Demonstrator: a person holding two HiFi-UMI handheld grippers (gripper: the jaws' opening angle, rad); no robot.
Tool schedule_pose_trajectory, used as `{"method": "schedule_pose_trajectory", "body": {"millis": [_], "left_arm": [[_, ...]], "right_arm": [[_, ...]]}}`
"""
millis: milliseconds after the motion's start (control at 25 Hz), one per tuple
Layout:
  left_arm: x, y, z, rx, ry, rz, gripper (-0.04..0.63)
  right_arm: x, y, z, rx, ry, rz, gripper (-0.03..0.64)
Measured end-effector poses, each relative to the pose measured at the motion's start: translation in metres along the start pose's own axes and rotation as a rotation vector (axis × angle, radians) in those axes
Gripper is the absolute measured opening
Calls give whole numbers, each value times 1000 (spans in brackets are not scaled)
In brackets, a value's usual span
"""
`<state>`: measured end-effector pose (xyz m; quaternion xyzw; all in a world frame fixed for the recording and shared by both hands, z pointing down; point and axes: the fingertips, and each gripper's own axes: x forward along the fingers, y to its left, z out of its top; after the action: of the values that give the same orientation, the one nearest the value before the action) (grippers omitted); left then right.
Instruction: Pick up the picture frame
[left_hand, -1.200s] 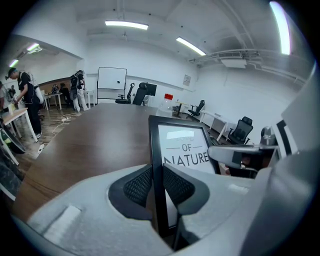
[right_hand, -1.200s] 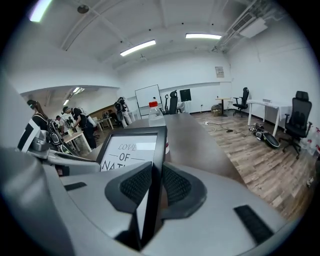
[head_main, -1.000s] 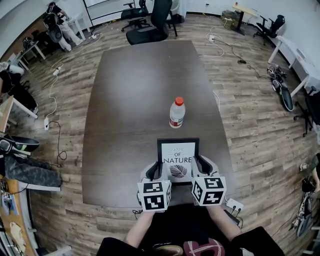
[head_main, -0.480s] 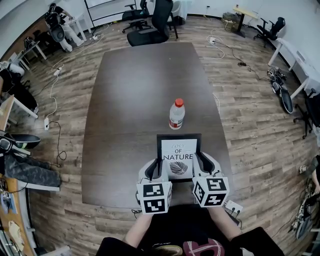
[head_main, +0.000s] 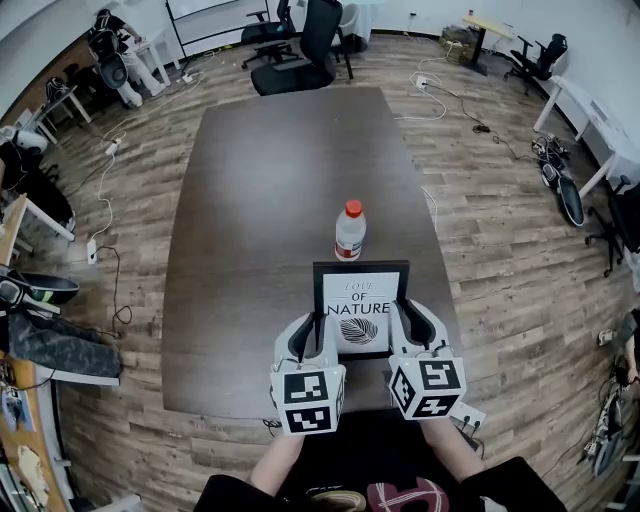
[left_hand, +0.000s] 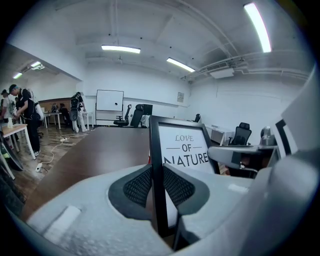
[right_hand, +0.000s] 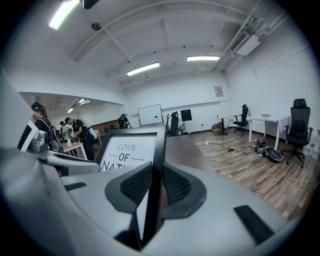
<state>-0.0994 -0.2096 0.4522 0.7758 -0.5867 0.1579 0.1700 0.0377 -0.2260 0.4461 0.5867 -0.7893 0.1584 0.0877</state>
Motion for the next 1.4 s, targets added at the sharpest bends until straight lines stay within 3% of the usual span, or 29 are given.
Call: {"method": "schedule_pose_trajectory", "body": {"millis": [600, 1400], "left_arm": [[-9, -1, 33, 22, -84, -7, 77], [-11, -1, 32, 29, -78, 4, 77]], "right_arm": [[-8, 4, 36, -18, -103, -8, 75], [-8, 6, 34, -37, -96, 13, 75]]}}
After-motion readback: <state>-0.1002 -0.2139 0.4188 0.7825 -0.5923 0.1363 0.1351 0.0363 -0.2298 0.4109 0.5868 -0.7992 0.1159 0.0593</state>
